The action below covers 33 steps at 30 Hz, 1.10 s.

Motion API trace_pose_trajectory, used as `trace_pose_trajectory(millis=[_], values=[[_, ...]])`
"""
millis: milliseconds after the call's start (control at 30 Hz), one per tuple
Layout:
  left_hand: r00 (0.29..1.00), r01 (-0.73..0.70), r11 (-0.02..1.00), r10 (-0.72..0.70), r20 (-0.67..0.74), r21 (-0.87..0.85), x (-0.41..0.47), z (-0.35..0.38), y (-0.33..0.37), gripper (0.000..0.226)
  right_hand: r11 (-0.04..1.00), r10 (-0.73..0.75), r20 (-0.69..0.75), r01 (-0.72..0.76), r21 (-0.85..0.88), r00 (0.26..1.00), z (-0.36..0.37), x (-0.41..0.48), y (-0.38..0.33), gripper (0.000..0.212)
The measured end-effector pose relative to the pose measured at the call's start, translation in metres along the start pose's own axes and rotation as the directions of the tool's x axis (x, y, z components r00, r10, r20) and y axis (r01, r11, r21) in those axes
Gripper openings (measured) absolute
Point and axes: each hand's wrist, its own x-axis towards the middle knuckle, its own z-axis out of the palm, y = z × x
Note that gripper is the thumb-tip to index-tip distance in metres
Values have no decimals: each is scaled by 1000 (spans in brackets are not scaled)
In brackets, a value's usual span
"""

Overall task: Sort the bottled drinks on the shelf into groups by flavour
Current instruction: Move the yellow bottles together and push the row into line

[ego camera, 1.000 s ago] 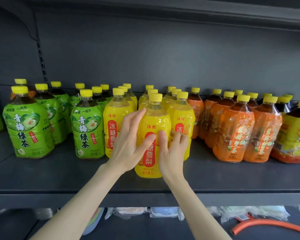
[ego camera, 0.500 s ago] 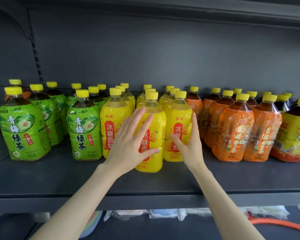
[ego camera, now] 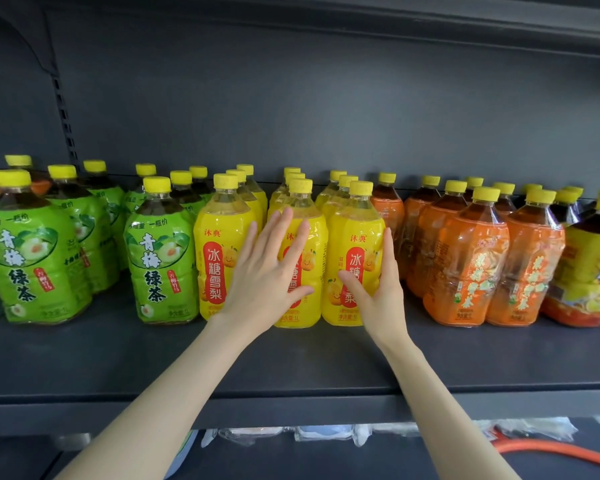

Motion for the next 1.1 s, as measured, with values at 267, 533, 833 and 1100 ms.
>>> trace_pose_trajectory(millis=[267, 533, 833, 1100], values=[[1000, 9, 999, -9, -2, 38, 4, 3, 2, 111, 1000, -16, -4, 16, -12, 1000, 0, 1, -1, 90], [1000, 30, 999, -30, 5, 21, 4, 0, 5, 109, 1000, -23, -9, 23, -18, 1000, 1, -1, 0, 90], [999, 29, 998, -27, 43, -49, 10, -2, 2, 107, 999, -29, -13, 29, -23, 999, 1, 0, 1, 89], [993, 66, 995, -59, 98, -73, 18, -8, -1, 110, 1000, -9, -1, 9, -9, 1000, 1, -1, -1, 87]])
